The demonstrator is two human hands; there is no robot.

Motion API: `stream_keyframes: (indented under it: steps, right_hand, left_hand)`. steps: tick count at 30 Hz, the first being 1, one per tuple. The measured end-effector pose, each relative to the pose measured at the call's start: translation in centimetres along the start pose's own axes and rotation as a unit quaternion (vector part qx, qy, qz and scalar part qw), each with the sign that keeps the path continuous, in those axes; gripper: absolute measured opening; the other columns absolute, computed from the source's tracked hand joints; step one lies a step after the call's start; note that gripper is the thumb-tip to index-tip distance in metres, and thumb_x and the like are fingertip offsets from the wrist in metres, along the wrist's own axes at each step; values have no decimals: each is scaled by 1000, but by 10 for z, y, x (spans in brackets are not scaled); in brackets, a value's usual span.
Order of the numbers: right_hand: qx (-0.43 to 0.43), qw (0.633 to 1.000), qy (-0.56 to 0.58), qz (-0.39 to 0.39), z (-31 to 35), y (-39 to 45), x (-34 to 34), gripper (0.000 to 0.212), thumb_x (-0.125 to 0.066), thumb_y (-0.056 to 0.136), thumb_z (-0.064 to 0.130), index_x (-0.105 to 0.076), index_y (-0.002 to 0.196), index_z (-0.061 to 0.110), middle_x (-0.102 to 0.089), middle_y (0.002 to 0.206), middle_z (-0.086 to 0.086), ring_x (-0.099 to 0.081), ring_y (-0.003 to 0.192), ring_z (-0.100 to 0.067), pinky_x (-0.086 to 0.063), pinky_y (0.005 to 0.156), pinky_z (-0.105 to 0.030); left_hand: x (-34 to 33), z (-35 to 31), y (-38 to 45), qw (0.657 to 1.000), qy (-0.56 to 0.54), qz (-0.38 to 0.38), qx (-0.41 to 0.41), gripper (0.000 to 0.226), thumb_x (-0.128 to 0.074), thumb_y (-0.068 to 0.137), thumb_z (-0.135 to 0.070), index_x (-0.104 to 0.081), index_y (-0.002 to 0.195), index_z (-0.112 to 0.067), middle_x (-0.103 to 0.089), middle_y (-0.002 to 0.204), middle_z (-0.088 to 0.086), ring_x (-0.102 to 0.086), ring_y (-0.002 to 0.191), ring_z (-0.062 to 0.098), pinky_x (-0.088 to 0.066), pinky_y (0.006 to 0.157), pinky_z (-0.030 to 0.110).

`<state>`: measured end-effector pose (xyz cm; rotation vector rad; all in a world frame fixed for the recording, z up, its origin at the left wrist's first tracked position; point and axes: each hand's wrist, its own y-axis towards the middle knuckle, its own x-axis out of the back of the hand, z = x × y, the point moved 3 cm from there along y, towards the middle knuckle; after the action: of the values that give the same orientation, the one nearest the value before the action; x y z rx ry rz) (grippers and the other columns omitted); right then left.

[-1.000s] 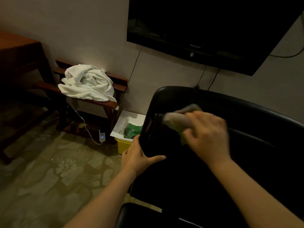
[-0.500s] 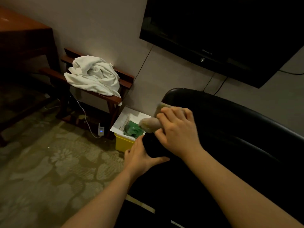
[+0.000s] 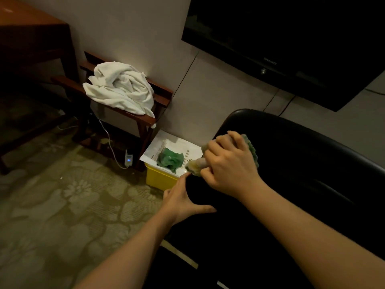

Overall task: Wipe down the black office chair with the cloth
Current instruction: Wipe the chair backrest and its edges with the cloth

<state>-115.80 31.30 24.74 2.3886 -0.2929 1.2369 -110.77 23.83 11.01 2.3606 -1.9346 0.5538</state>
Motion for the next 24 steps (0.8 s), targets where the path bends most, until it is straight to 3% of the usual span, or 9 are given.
stream_keyframes:
  steps: [3,7,10,15,17,19,22,24]
  right_hand:
    - [3,999,0,41,13,-14,-18,34,-44,70,34,-67,74,10,-66,82,-5,-60,86,-26,-29,96,-41]
    - [53,997,-12,64,10,-11,-24,37,-41,70,37,-67,70,11,-66,77,-4,-60,80,-25,-29,96,-41]
    - [76,996,-13,38,-8,-3,-9,39,-40,71,39,-67,68,11,-66,74,-4,-60,76,-26,-32,94,-42]
    - [-19,999,21,-14,-7,-7,-4,31,-45,71,33,-67,73,11,-66,81,-5,-59,87,-26,-30,97,-40]
    - [-7,1000,20,3,9,-13,-18,31,-46,70,33,-67,73,10,-66,79,-6,-59,86,-27,-29,98,-40]
    - [11,999,17,26,19,-19,-28,32,-45,70,34,-66,72,10,-65,78,-7,-60,84,-27,-30,98,-40]
    - [28,999,6,29,12,-13,-26,35,-42,70,37,-66,71,11,-67,76,-6,-60,79,-27,-31,96,-40]
    - [28,1000,9,-11,-1,-6,-13,35,-42,69,36,-66,70,11,-66,74,-6,-60,76,-27,-31,94,-40]
  left_hand:
    - [-4,0,6,999,-16,-17,-27,106,-71,34,-71,-35,129,-39,-51,129,-12,-40,126,15,-31,108,44]
    - [-9,-1,9,997,-39,-29,-53,75,-75,37,-67,-36,101,-72,-56,111,-27,-48,118,8,-34,103,47]
    - [-8,-4,8,998,-47,-31,-35,81,-74,32,-65,-38,104,-59,-55,109,-22,-45,117,11,-29,106,46]
    - [-10,6,9,999,-18,-28,2,105,-72,33,-69,-34,125,-37,-49,119,-10,-35,122,21,-31,102,40]
    - [-11,7,10,999,-17,-37,-14,97,-71,34,-72,-39,119,-40,-53,119,-16,-40,118,11,-31,102,38]
    - [-12,8,12,999,-17,-34,-39,91,-71,35,-74,-43,117,-45,-57,118,-21,-49,115,5,-36,102,44]
    - [-13,7,12,998,-26,-41,-47,75,-73,38,-69,-40,105,-60,-56,111,-26,-50,116,6,-37,100,45]
    - [-12,9,12,998,-32,-48,-35,76,-74,35,-67,-39,102,-57,-54,103,-26,-47,118,13,-36,102,43]
